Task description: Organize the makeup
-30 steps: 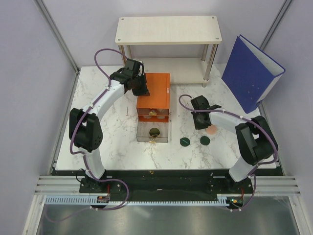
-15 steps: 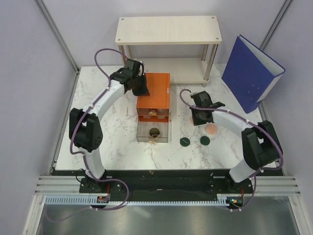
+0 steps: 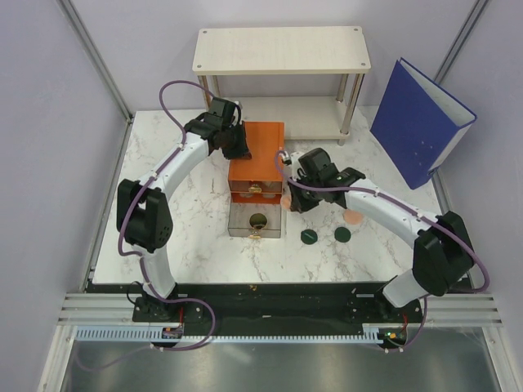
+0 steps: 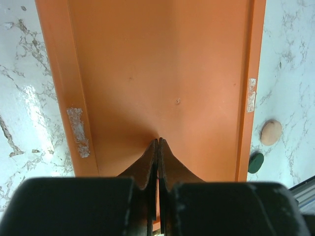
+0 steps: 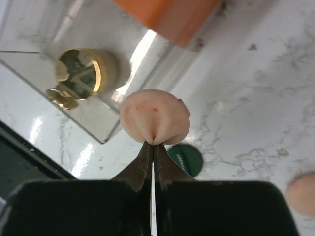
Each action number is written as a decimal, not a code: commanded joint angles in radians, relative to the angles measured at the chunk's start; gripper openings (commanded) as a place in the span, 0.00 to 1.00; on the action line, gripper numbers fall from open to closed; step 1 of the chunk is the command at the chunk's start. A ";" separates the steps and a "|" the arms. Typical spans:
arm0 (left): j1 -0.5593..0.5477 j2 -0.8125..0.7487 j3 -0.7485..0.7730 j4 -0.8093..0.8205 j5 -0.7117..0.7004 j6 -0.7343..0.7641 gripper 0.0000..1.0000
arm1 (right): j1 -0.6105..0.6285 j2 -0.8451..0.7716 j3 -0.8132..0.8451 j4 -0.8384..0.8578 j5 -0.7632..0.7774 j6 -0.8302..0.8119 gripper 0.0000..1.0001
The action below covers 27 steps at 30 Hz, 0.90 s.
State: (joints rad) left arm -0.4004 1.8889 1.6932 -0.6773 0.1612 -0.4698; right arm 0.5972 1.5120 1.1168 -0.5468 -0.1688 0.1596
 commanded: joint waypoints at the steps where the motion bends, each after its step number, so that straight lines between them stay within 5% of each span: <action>1: 0.000 0.058 -0.012 -0.073 -0.009 0.049 0.02 | 0.078 0.039 0.126 0.007 -0.075 -0.019 0.00; 6: 0.000 0.052 -0.021 -0.074 -0.014 0.049 0.02 | 0.122 0.112 0.178 0.015 -0.100 -0.019 0.03; 9: 0.000 0.052 -0.024 -0.073 -0.015 0.049 0.02 | 0.128 0.175 0.205 -0.010 -0.112 -0.026 0.19; 13: 0.002 0.053 -0.023 -0.073 -0.017 0.048 0.02 | 0.128 0.205 0.241 -0.048 -0.074 -0.051 0.53; 16: 0.002 0.053 -0.023 -0.074 -0.011 0.045 0.02 | 0.128 0.188 0.247 -0.045 -0.020 -0.049 0.66; 22: 0.002 0.053 -0.021 -0.074 -0.015 0.036 0.02 | 0.089 0.093 0.181 -0.057 0.276 0.018 0.62; 27: 0.002 0.056 -0.020 -0.074 -0.015 0.033 0.02 | -0.071 0.076 0.074 -0.100 0.331 0.069 0.57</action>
State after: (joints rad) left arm -0.3996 1.8893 1.6932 -0.6762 0.1642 -0.4698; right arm 0.6472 1.6222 1.2732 -0.6044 0.0246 0.1692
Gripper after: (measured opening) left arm 0.022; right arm 0.588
